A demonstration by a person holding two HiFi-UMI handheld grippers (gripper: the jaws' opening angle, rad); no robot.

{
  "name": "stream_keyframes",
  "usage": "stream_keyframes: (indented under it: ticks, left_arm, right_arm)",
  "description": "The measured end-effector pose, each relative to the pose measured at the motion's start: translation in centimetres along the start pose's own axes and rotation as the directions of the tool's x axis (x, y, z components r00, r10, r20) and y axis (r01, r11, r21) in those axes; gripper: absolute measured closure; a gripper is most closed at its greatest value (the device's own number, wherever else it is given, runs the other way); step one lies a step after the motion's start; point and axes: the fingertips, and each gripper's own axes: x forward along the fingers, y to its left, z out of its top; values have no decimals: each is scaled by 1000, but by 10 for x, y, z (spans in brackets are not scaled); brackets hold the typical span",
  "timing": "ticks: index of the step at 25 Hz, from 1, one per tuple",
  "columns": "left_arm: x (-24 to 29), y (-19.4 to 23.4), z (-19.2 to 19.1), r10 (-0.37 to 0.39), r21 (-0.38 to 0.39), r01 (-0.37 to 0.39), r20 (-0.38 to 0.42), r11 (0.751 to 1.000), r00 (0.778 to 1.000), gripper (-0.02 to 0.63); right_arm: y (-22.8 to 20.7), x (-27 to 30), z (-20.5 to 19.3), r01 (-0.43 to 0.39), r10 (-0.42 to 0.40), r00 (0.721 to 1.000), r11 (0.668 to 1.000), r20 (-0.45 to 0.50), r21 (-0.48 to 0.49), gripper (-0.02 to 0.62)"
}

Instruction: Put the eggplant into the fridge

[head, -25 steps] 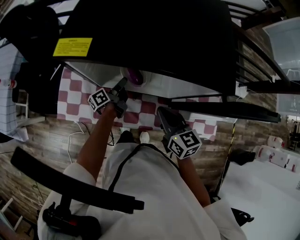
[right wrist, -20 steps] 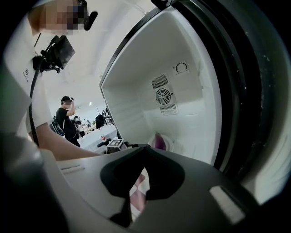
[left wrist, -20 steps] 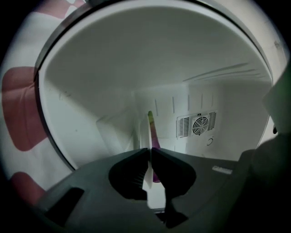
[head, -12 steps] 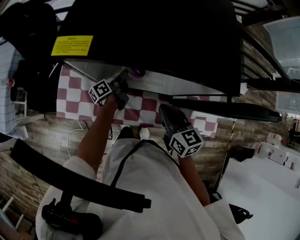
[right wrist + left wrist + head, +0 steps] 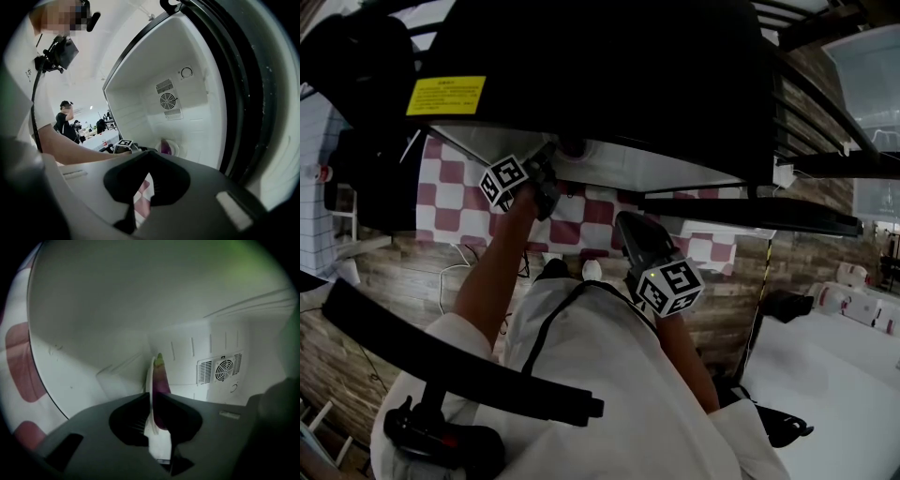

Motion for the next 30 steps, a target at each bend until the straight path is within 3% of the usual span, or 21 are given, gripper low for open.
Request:
stream_keyframes:
  ticks: [10, 15, 22, 28, 30]
  left_arm:
    - [5, -15, -1, 19, 39, -19, -7, 999, 1000, 346]
    - [4, -20, 0, 40, 91, -40, 2, 995, 999, 284]
    - [-8, -26, 1, 41, 120, -44, 29, 992, 999, 281]
    - [-30, -41, -7, 4, 160, -12, 49, 987, 999, 395]
    - [-38, -44, -13, -3, 169, -6, 53, 986, 999, 403]
  right_arm:
    - [0, -14, -1, 15, -15, 1000, 1000, 23, 8, 588]
    - [1, -20, -2, 13, -13, 999, 1000, 36, 11, 588]
    - [1, -29, -5, 2, -3, 999, 1000, 54, 13, 588]
    - [7, -38, -7, -41, 42, 997, 999, 69, -7, 588]
    - [9, -43, -7, -56, 56, 996, 998, 76, -8, 588]
